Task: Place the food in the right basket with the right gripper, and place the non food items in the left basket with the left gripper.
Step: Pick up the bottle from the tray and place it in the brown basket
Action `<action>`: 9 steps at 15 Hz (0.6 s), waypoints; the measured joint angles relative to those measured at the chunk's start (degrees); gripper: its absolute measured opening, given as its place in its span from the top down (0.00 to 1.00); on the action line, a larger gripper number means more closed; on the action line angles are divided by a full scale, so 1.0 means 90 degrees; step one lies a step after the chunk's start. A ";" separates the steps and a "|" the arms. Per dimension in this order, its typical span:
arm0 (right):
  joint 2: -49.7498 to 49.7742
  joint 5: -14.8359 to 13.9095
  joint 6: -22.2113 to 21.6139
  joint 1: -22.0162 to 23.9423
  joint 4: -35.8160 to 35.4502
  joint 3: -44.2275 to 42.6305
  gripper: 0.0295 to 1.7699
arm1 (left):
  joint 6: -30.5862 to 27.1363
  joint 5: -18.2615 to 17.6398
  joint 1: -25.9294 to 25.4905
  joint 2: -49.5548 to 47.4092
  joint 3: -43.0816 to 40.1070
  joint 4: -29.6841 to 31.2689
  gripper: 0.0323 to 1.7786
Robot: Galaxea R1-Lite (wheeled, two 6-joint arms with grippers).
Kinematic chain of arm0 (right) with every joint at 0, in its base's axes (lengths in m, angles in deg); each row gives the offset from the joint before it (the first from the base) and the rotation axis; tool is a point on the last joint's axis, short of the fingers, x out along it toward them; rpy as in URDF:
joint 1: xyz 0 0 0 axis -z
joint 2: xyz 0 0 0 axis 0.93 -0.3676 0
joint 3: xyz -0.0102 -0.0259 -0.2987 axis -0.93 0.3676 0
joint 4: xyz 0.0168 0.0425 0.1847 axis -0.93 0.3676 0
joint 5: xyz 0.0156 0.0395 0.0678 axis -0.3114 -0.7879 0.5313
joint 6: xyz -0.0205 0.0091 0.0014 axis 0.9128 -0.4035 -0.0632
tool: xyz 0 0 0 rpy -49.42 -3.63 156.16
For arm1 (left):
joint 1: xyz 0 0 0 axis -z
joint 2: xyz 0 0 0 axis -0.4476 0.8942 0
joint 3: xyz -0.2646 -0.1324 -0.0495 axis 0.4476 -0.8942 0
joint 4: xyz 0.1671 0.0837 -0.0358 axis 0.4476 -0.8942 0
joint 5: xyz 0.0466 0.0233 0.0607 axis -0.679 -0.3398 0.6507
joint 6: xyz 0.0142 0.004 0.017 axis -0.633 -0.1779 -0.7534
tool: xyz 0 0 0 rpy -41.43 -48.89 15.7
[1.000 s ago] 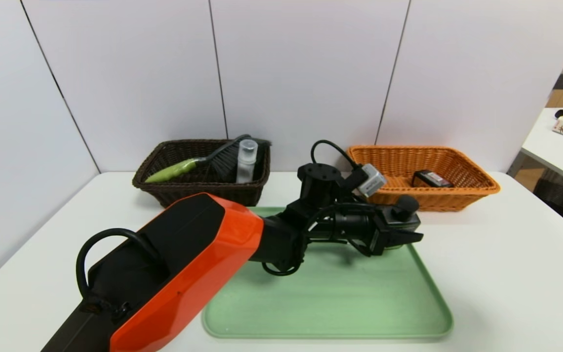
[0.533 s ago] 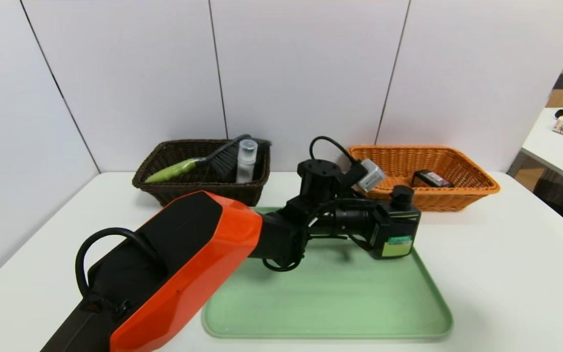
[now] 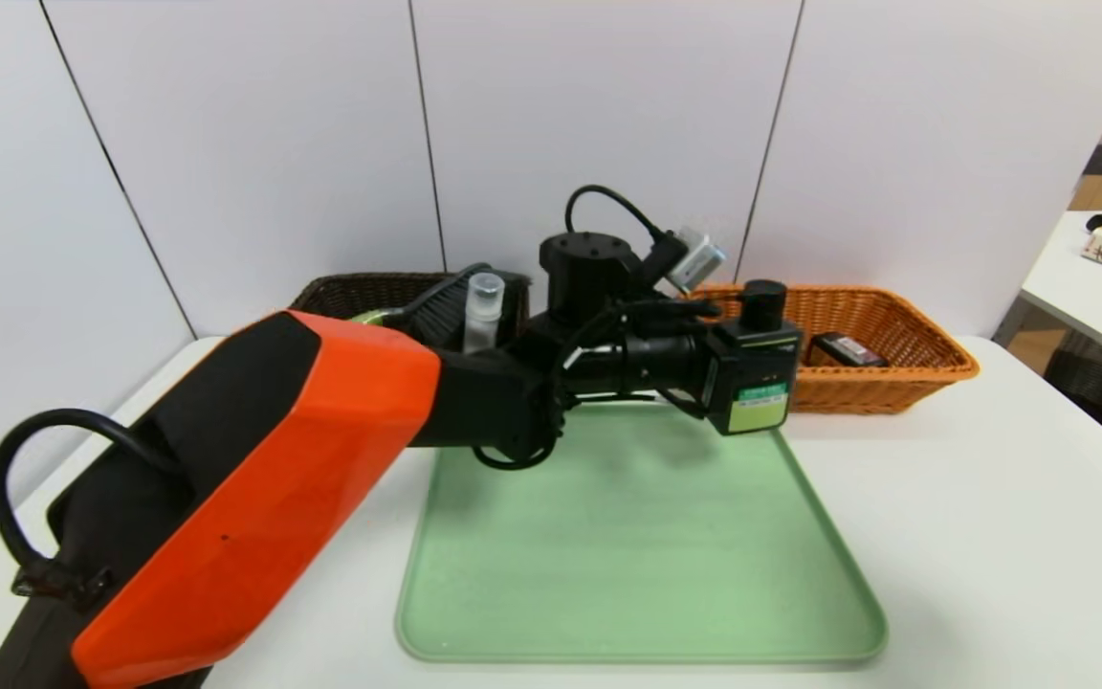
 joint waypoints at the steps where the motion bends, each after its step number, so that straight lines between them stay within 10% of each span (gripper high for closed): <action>1: 0.0000 -0.0004 0.0000 0.0000 0.0000 0.0000 0.04 | -0.0003 -0.0003 -0.0070 -0.0199 0.0083 -0.0240 0.66; 9: -0.0004 0.0141 0.0039 -0.0015 -0.0085 0.0053 0.04 | -0.0056 0.0184 -0.1489 -0.1604 0.0912 -0.2125 0.66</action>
